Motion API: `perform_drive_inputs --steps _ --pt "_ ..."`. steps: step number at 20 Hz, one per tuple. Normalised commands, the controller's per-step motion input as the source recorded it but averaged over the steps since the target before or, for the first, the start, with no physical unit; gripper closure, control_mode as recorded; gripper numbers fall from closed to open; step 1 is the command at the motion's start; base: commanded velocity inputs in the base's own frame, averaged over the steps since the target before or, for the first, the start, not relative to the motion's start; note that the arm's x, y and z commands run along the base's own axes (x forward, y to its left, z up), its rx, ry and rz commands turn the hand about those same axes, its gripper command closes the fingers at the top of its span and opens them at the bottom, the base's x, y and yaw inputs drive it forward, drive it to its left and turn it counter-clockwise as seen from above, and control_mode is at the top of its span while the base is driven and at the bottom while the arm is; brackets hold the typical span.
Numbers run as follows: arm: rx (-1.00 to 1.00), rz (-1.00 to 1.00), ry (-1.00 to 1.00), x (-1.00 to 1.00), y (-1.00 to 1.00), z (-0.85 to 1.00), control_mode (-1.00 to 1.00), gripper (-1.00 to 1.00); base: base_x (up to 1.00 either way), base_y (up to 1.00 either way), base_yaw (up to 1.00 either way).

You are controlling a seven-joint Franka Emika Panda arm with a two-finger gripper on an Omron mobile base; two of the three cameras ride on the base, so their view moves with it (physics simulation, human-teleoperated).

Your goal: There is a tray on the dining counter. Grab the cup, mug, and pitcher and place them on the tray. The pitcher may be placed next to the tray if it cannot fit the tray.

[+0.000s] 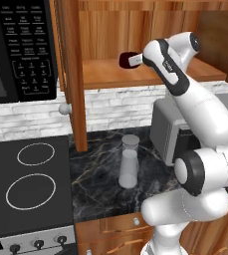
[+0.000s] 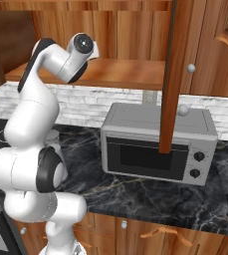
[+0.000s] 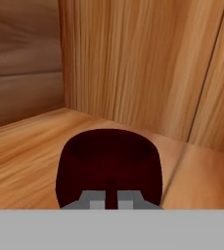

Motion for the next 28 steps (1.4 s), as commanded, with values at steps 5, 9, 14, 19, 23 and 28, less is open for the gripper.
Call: perform_drive_inputs --steps 5,9,14,19,23,28 --pt "0.0 0.0 0.0 -0.12 0.0 0.0 -1.0 1.0 0.0 0.0 0.0" --pt "0.0 0.0 0.0 -0.25 0.0 0.0 -1.0 1.0 0.0 0.0 0.0" --pt "0.0 0.0 0.0 -0.39 -0.02 0.0 -1.0 1.0 0.0 0.0 0.0" --pt "0.0 0.0 -0.02 -0.46 -0.04 0.0 -1.0 1.0 0.0 0.0 0.0" --pt "0.0 -0.02 -0.01 -0.44 -0.1 0.0 -1.0 1.0 0.0 0.0 0.0" --pt "0.0 -0.04 0.0 -0.31 -0.09 0.0 -1.0 1.0 0.0 0.0 0.0"
